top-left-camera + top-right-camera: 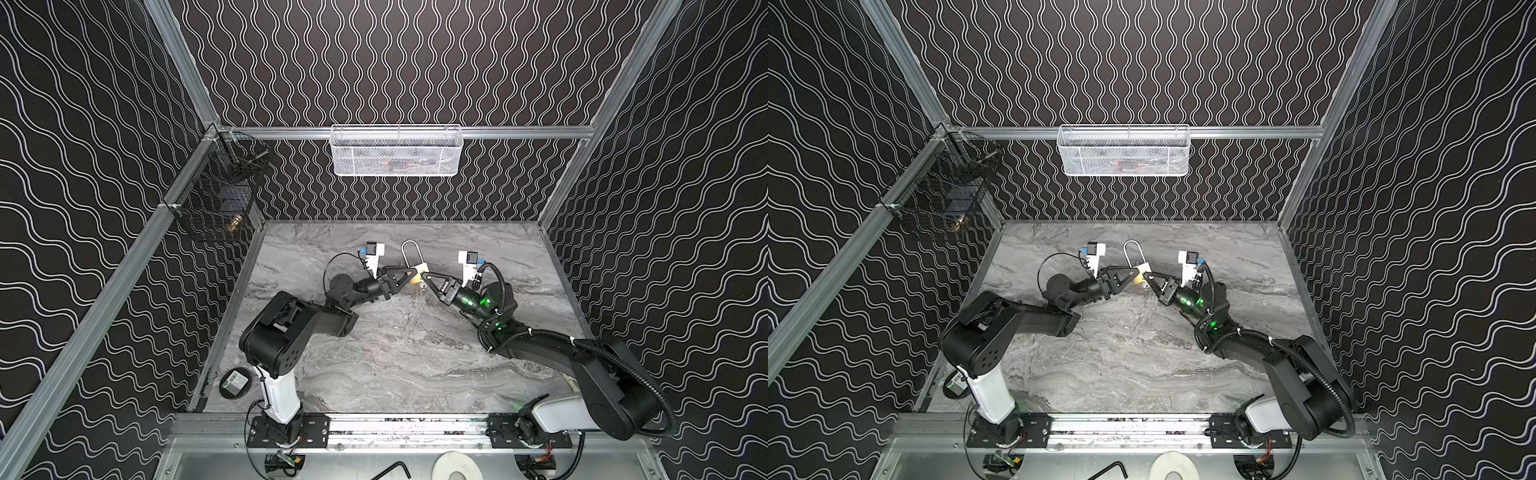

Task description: Unlock with the key

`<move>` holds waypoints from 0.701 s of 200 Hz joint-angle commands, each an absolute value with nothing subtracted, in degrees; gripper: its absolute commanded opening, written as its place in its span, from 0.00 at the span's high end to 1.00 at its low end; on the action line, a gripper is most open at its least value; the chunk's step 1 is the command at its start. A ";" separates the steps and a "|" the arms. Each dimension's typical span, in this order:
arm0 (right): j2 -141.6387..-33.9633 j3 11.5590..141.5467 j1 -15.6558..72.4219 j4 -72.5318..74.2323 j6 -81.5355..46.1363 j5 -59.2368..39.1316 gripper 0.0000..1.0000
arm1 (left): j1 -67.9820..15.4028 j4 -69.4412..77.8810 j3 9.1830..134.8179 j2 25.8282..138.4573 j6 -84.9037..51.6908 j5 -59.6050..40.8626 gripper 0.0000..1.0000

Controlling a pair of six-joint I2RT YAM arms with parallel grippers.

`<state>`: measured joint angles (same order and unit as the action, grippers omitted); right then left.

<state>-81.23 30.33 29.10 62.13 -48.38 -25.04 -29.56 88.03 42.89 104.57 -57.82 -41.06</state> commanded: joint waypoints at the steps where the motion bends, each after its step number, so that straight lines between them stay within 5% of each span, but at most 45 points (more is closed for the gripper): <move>1: -81.63 30.98 29.53 66.10 -50.07 -26.10 1.00 | -29.97 88.86 44.20 104.81 -52.76 -45.05 0.97; 53: -82.87 31.35 29.53 68.10 -51.30 -26.26 1.00 | -30.48 88.86 46.80 106.55 -56.34 -49.41 1.00; 76: -82.97 31.64 29.53 68.79 -51.37 -26.15 1.00 | -31.36 88.86 47.46 107.05 -56.67 -49.89 0.77; 95: -82.80 31.56 29.53 68.57 -51.25 -25.71 1.00 | -32.27 88.84 48.15 107.04 -56.39 -50.38 0.74; 119: -82.46 31.55 29.53 68.35 -51.17 -25.58 1.00 | -32.63 88.92 48.40 106.96 -56.01 -50.05 0.76; 140: -81.88 31.14 29.53 67.99 -50.83 -25.25 1.00 | -32.59 88.86 47.22 105.72 -54.51 -48.43 0.97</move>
<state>-82.50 30.68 29.17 66.19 -50.33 -24.51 -31.22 87.13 47.97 106.89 -59.42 -41.56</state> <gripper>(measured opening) 0.186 0.243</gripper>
